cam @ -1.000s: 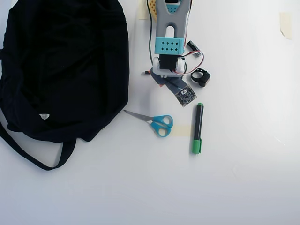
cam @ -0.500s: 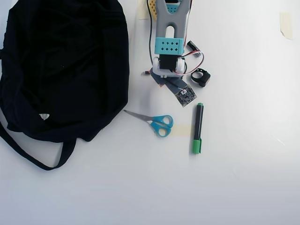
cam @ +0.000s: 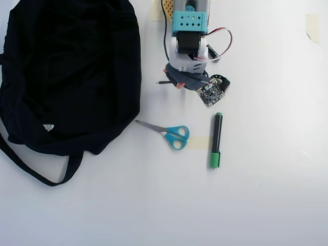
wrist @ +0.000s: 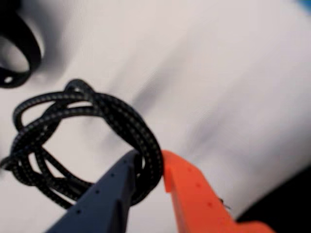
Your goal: Put the cable into the black bag
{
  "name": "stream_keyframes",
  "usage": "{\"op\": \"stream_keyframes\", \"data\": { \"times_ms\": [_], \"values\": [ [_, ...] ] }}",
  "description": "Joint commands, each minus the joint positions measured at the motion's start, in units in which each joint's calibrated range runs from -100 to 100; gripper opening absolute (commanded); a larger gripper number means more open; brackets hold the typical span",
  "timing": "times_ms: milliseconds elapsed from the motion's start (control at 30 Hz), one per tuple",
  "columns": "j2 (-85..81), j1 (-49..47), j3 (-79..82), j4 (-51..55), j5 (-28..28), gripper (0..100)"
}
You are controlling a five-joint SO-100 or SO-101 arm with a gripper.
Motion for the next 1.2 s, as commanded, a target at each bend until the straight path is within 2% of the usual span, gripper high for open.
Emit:
{"op": "stream_keyframes", "data": {
  "times_ms": [0, 200, 267, 500, 633, 800, 1167],
  "values": [
    [-8.76, -0.44, -0.18, 0.87, -0.33, 2],
    [-15.81, 0.24, -0.18, 5.78, -0.48, 2],
    [-18.05, 0.31, -0.27, 7.25, -2.11, 2],
    [-25.6, 2.71, -0.09, 9.06, -15.9, 2],
    [-27.34, 5.1, -0.09, 9.06, -20.88, 2],
    [-27.51, 9.44, -0.36, 9.06, -22.72, 2],
    [-27.51, 25.37, -1.08, 5.61, -22.03, 2]
  ]
}}
